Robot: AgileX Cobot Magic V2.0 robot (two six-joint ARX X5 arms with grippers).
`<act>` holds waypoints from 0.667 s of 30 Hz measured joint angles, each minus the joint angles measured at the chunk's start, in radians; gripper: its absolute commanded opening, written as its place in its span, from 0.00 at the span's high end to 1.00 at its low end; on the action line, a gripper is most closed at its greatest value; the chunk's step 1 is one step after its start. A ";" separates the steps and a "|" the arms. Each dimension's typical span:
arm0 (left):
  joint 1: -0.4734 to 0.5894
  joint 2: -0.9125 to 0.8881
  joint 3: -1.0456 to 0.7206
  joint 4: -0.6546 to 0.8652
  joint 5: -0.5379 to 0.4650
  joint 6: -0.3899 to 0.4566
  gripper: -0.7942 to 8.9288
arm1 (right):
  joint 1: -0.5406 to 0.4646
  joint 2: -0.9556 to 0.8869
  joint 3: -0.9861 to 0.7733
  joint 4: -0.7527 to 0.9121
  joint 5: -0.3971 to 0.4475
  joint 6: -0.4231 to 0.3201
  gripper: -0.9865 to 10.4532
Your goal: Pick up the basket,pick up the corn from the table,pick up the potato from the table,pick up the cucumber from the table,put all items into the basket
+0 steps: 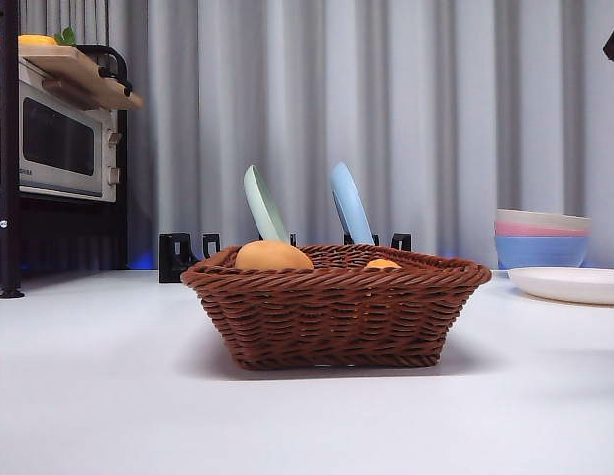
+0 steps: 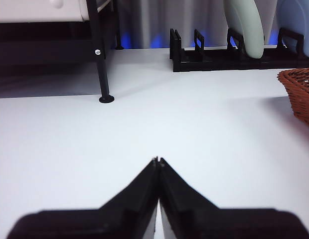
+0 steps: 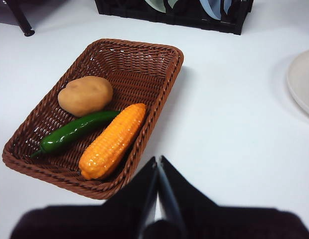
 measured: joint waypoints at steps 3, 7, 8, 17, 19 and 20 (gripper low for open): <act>0.000 0.000 0.000 0.000 0.000 0.000 0.92 | 0.000 0.000 0.000 0.000 0.000 0.000 0.91; 0.000 0.000 0.000 0.000 0.000 0.000 0.92 | 0.000 0.000 0.000 0.000 0.000 0.000 0.91; 0.000 0.000 0.000 0.000 0.000 0.000 0.92 | 0.000 0.000 0.000 0.000 0.000 0.000 0.91; 0.000 0.000 0.000 0.000 0.000 0.000 0.92 | -0.023 -0.065 0.000 -0.002 0.000 -0.040 0.91; 0.000 0.000 0.000 0.000 0.000 0.000 0.92 | -0.043 -0.092 -0.014 0.061 0.000 -0.066 0.91; 0.000 0.000 0.000 0.000 0.000 0.000 0.92 | -0.058 -0.114 -0.034 0.116 -0.002 -0.079 0.91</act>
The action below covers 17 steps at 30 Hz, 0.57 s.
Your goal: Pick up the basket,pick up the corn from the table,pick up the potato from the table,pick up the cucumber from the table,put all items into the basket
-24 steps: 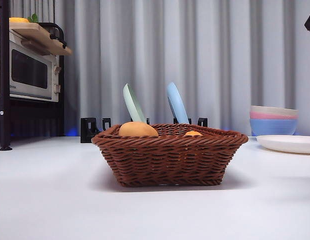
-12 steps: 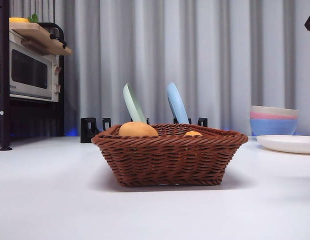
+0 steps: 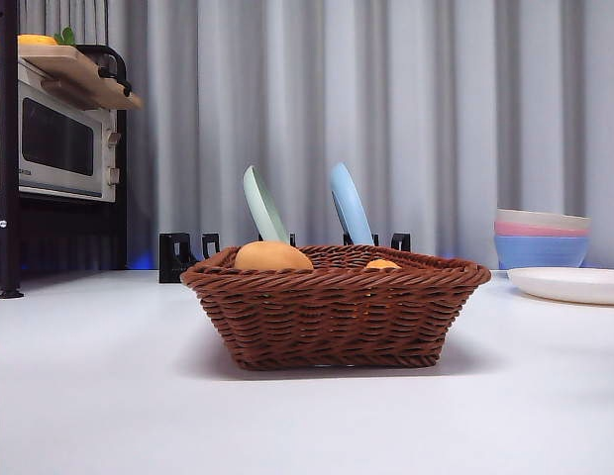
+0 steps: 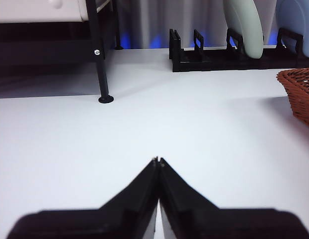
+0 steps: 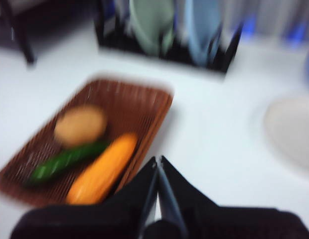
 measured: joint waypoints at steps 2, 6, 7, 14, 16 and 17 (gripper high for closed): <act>0.000 0.000 0.000 0.000 0.000 0.000 0.92 | -0.037 -0.049 -0.063 0.118 -0.002 -0.017 0.91; 0.000 0.000 0.000 0.000 0.000 0.000 0.92 | -0.077 -0.154 -0.218 0.311 -0.002 -0.030 0.91; 0.000 0.000 0.000 0.000 0.000 0.000 0.92 | -0.080 -0.178 -0.253 0.340 -0.002 -0.031 0.91; 0.000 0.000 0.000 0.000 0.000 0.000 0.92 | -0.111 -0.359 -0.499 0.394 -0.002 -0.031 0.91; 0.000 0.000 0.000 0.000 0.000 0.000 0.92 | -0.119 -0.404 -0.555 0.394 -0.002 -0.025 0.91; 0.000 0.000 0.000 0.000 0.000 0.000 0.92 | -0.121 -0.426 -0.578 0.393 -0.002 -0.023 0.91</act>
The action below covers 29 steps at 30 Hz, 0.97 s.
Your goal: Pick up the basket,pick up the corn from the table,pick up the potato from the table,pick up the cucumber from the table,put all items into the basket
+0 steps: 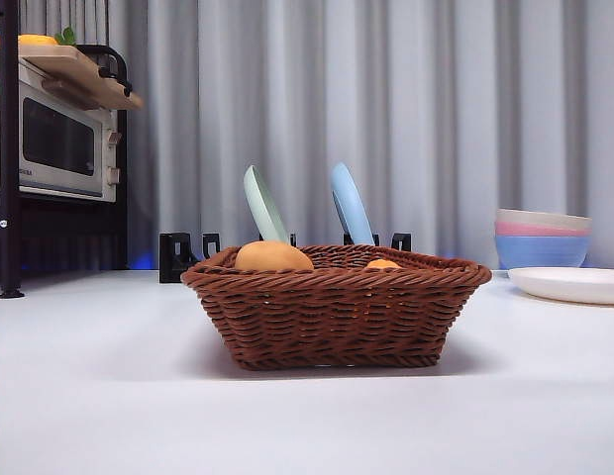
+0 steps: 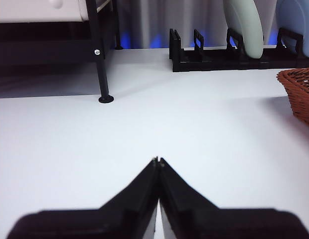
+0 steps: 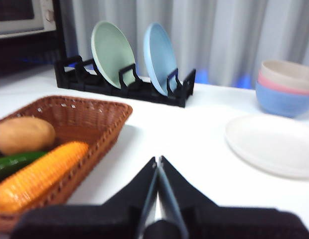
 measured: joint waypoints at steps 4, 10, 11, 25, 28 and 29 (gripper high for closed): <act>0.000 0.000 0.000 0.000 0.000 0.000 0.92 | -0.003 -0.069 -0.059 0.002 0.000 0.017 0.91; 0.000 0.000 0.000 0.000 0.002 0.000 0.92 | -0.004 -0.073 -0.085 -0.055 0.000 0.050 0.91; 0.000 0.000 0.000 0.000 0.002 0.000 0.92 | -0.004 -0.073 -0.086 -0.069 0.001 0.056 0.91; 0.000 0.000 0.000 0.000 0.003 0.000 0.92 | -0.004 -0.043 -0.085 -0.085 0.004 0.169 0.91; 0.000 0.000 0.000 0.000 0.003 0.000 0.92 | -0.004 -0.043 -0.084 -0.085 0.004 0.170 0.91; 0.000 0.000 0.000 0.000 0.003 0.000 0.92 | -0.004 -0.043 -0.084 -0.085 0.004 0.170 0.91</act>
